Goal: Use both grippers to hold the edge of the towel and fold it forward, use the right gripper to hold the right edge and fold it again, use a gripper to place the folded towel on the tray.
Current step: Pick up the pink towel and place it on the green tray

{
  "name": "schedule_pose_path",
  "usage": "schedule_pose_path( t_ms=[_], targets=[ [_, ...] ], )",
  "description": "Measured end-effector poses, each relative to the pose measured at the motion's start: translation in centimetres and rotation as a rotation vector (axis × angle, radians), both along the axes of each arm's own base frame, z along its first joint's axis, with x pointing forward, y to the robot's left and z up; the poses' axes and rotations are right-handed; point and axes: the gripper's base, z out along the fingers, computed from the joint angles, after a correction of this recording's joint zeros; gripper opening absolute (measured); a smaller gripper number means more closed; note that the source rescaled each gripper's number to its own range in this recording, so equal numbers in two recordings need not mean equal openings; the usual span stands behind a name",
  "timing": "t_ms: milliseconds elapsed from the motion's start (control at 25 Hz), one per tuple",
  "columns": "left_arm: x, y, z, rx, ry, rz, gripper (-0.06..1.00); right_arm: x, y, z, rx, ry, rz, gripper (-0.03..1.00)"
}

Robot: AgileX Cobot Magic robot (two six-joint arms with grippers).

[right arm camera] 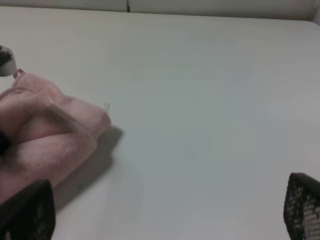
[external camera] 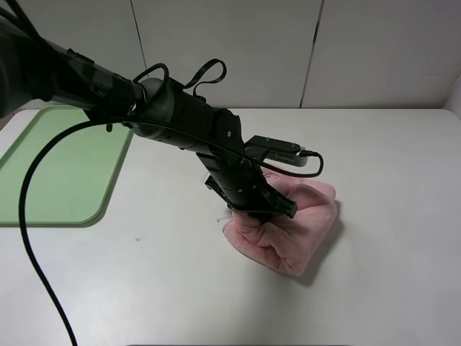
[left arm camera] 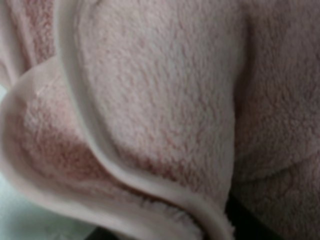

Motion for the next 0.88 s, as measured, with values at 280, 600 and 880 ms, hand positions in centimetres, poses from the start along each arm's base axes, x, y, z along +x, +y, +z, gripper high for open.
schedule_pose_path(
  t_ms=[280,600,880],
  targets=[
    [0.0,0.0,0.0,0.001,-0.001,-0.001,0.22,0.0,0.0,0.0,0.000,0.000,0.000,1.00],
    [1.0,1.4,2.5,0.021,-0.046,-0.018,0.22,0.0,0.0,0.0,0.000,0.000,0.000,1.00],
    [3.1,4.4,6.0,0.033,-0.097,0.021,0.22,0.0,0.0,0.0,0.000,0.000,0.000,1.00]
  ],
)
